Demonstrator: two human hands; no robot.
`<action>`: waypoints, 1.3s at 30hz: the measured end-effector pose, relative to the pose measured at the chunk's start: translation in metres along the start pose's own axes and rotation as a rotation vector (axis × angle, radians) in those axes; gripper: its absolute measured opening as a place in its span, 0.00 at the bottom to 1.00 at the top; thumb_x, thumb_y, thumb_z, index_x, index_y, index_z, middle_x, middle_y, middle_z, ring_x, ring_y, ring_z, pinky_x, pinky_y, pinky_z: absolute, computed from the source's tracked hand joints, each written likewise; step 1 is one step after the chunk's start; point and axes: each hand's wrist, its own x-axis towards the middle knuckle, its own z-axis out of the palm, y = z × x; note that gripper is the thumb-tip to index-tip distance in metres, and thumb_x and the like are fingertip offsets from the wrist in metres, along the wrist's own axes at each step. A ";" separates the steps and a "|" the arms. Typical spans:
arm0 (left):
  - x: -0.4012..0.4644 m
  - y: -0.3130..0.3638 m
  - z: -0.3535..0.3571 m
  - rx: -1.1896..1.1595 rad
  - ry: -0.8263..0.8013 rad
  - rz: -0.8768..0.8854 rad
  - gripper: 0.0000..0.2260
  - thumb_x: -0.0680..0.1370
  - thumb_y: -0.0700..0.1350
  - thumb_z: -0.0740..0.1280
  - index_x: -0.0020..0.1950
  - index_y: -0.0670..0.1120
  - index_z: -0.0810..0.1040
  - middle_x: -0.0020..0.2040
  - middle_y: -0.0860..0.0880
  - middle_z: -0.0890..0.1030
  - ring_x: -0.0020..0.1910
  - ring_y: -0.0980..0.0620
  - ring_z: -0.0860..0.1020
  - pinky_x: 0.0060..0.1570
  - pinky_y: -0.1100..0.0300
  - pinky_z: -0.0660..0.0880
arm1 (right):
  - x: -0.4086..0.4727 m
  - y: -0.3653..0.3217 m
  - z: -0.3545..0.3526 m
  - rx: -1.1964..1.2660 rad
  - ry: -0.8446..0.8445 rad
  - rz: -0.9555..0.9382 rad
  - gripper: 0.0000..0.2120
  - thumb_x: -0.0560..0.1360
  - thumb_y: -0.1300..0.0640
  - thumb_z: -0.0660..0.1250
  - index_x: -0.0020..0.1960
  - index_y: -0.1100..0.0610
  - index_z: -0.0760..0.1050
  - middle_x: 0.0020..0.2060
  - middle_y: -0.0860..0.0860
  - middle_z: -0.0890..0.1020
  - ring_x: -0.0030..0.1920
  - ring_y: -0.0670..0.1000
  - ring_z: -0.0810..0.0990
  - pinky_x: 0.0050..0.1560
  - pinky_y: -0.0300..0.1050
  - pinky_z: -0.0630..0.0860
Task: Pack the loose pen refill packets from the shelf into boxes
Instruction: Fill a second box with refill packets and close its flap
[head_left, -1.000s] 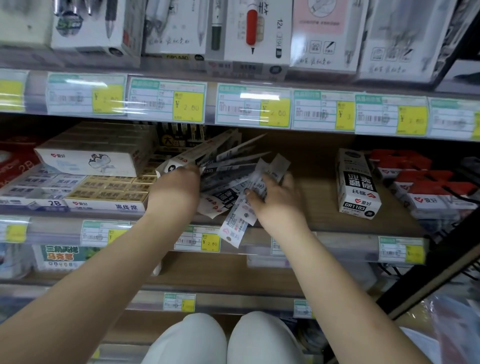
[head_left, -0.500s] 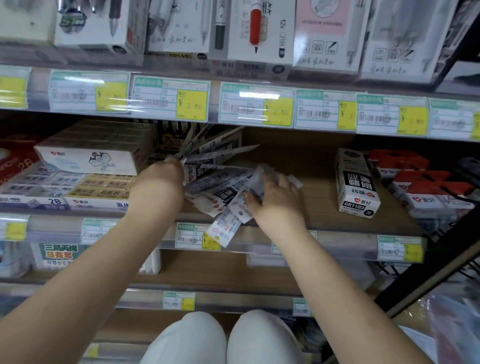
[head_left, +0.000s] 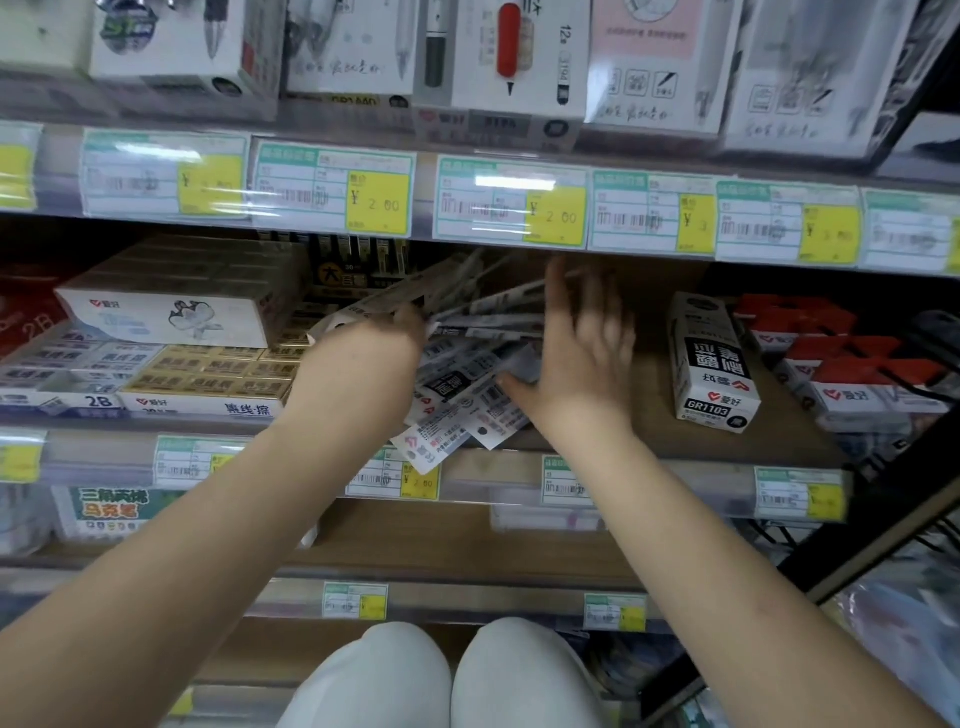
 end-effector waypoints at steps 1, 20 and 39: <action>-0.001 0.001 0.000 0.013 -0.019 0.035 0.18 0.71 0.30 0.60 0.61 0.38 0.69 0.34 0.45 0.69 0.34 0.45 0.69 0.32 0.55 0.66 | 0.001 0.000 -0.002 -0.046 0.005 -0.046 0.49 0.71 0.43 0.68 0.74 0.45 0.32 0.76 0.55 0.40 0.75 0.58 0.39 0.72 0.58 0.37; -0.026 -0.010 -0.018 -0.108 0.033 0.310 0.33 0.55 0.22 0.72 0.60 0.35 0.76 0.29 0.43 0.74 0.22 0.46 0.68 0.18 0.62 0.61 | 0.005 0.001 -0.035 -0.273 0.082 -0.534 0.20 0.64 0.68 0.71 0.55 0.60 0.75 0.49 0.58 0.79 0.45 0.61 0.77 0.35 0.47 0.71; -0.068 0.004 -0.055 -1.270 0.246 -0.339 0.25 0.68 0.43 0.74 0.59 0.52 0.65 0.51 0.54 0.79 0.49 0.60 0.80 0.49 0.59 0.78 | -0.032 -0.021 -0.058 -0.129 0.180 -0.450 0.19 0.63 0.56 0.77 0.49 0.59 0.73 0.35 0.53 0.79 0.35 0.55 0.76 0.33 0.41 0.60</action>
